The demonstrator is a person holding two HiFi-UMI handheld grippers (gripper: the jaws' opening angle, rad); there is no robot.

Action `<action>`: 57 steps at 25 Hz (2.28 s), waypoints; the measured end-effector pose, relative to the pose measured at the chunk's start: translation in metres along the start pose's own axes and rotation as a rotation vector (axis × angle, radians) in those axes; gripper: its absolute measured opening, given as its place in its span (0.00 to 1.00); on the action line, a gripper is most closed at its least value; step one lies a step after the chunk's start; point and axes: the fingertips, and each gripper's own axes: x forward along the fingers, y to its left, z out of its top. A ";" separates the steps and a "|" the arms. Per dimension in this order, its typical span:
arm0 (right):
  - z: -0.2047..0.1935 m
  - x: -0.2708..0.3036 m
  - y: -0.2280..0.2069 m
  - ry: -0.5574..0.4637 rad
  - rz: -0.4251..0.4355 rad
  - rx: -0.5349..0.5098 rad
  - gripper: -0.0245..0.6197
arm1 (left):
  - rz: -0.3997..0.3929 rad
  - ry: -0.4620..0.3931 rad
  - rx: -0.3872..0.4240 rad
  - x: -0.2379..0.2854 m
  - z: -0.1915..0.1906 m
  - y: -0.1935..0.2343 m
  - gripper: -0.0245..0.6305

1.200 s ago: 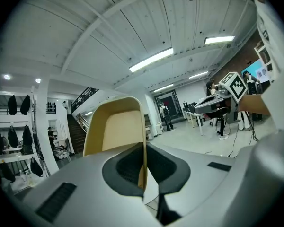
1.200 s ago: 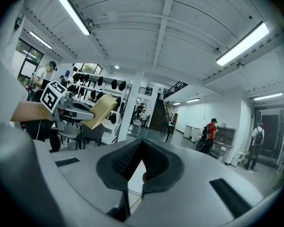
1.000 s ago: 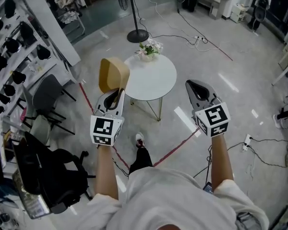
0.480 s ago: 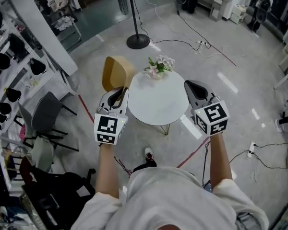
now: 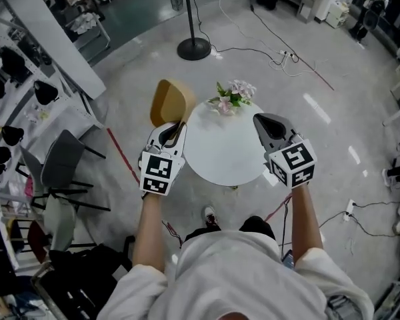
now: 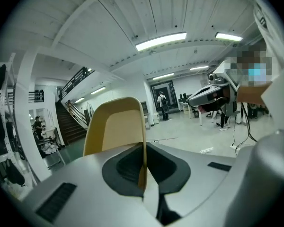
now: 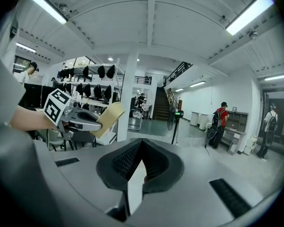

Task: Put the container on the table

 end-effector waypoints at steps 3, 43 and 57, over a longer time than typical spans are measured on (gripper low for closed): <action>-0.014 0.026 -0.012 0.022 0.031 0.016 0.06 | -0.014 0.077 -0.016 0.033 -0.028 0.003 0.07; -0.187 0.143 -0.122 0.324 0.267 0.020 0.06 | -0.106 0.712 -0.005 0.248 -0.283 -0.073 0.22; 0.003 0.107 -0.110 -0.030 0.122 -0.097 0.06 | 0.182 0.130 -0.105 0.106 -0.036 0.039 0.07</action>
